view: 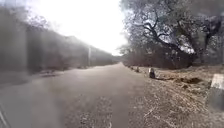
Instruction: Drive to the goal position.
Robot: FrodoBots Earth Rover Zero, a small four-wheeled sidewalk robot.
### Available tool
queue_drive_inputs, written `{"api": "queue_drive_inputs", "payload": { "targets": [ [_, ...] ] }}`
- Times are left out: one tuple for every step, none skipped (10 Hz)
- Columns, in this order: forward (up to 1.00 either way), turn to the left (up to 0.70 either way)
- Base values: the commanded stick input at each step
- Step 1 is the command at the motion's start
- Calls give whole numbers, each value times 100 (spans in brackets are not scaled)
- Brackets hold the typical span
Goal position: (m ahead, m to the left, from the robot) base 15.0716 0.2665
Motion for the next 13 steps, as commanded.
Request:
{"api": "queue_drive_inputs", "payload": {
  "targets": [
    [100,0],
    [100,0],
    [100,0],
    [100,0],
    [100,0],
    [100,0],
    [100,0],
    [100,0],
    [100,0],
    [100,0],
    [100,0],
    [100,0],
    [100,0]
  ]
}}
